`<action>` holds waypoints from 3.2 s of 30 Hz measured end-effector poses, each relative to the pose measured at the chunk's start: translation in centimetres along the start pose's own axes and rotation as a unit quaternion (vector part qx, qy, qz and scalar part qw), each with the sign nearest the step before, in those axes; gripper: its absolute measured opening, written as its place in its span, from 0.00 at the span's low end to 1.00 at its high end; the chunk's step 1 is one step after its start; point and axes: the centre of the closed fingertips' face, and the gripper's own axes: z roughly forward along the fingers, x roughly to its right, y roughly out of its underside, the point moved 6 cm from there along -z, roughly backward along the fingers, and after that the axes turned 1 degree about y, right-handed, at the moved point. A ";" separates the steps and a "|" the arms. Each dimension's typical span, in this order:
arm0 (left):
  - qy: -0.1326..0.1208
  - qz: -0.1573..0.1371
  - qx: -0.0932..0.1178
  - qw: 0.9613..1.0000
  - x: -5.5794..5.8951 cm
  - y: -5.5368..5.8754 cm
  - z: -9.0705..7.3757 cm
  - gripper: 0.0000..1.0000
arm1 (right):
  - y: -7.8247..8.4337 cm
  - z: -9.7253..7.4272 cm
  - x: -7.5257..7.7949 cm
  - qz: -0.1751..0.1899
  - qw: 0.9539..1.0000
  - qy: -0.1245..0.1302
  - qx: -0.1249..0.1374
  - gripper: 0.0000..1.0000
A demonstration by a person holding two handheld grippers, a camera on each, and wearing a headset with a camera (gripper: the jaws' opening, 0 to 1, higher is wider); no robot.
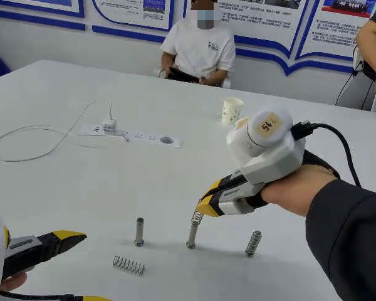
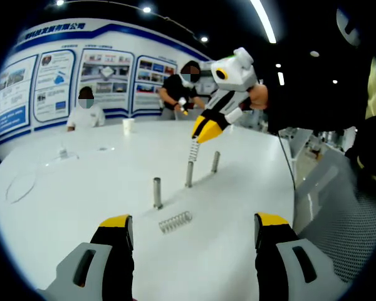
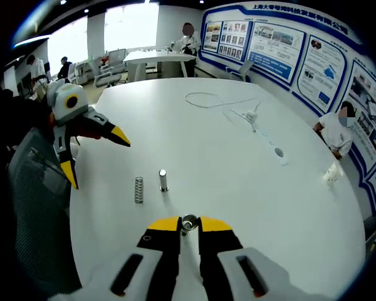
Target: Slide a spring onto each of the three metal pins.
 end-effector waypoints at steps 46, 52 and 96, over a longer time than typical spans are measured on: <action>-0.002 -0.008 -0.003 1.000 -0.3 0.6 -0.2 0.81 | 2.5 3.9 -0.6 0.022 0.999 -0.014 -0.036 0.12; -0.001 -0.008 -0.003 1.000 -0.2 0.6 -0.1 0.81 | 2.8 4.3 -0.7 0.020 0.999 -0.013 -0.042 0.12; -0.001 -0.004 -0.002 1.000 -0.2 0.5 -0.2 0.81 | 5.8 3.1 -3.2 0.038 0.999 -0.012 -0.032 0.16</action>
